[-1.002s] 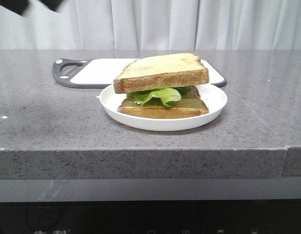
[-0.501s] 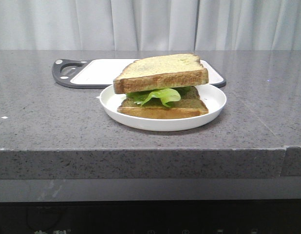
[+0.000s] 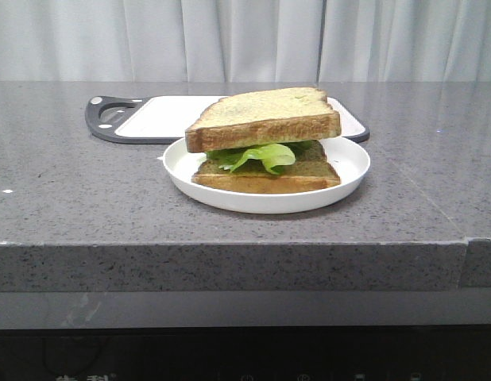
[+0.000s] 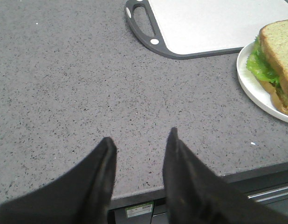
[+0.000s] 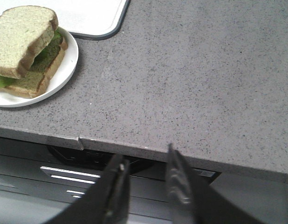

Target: Left arm grabs bread, right arm adds lettuce

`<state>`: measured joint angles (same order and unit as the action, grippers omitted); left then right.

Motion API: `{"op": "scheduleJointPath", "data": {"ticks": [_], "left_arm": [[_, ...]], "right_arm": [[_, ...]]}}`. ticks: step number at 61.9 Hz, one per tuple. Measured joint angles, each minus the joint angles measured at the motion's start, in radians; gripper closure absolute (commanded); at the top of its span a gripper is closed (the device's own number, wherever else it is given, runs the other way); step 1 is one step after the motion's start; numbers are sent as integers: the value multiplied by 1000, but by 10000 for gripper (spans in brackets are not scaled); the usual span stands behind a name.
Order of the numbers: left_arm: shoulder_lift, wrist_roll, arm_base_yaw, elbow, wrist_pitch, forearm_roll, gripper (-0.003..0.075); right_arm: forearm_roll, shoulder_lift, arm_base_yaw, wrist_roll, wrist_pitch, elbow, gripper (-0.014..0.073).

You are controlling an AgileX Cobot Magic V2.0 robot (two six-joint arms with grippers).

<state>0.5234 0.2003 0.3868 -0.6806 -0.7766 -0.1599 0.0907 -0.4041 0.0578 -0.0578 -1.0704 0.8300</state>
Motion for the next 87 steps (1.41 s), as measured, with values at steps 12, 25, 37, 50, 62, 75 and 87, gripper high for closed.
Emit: {"op": "scheduleJointPath", "data": {"ticks": [12,25,37,50,62,75,87], "left_arm": [[-2,0,0,0,8,-2,741],[-2,0,0,0,8,-4,741],[-2,0,0,0,9,-4,741],[-2,0,0,0,9,-4,741],[-43,0,-89,38,45,6,741],[-243,0,-275,227,237,160,741],[-423,0,-337,421,390,194,741]], "right_arm": [[0,0,0,0,4,0,717],[0,0,0,0,2,0,712],[0,0,0,0,2,0,712],[0,0,0,0,2,0,712],[0,0,0,0,0,0,712],[0,0,0,0,0,0,712],[0,0,0,0,0,0,712]]}}
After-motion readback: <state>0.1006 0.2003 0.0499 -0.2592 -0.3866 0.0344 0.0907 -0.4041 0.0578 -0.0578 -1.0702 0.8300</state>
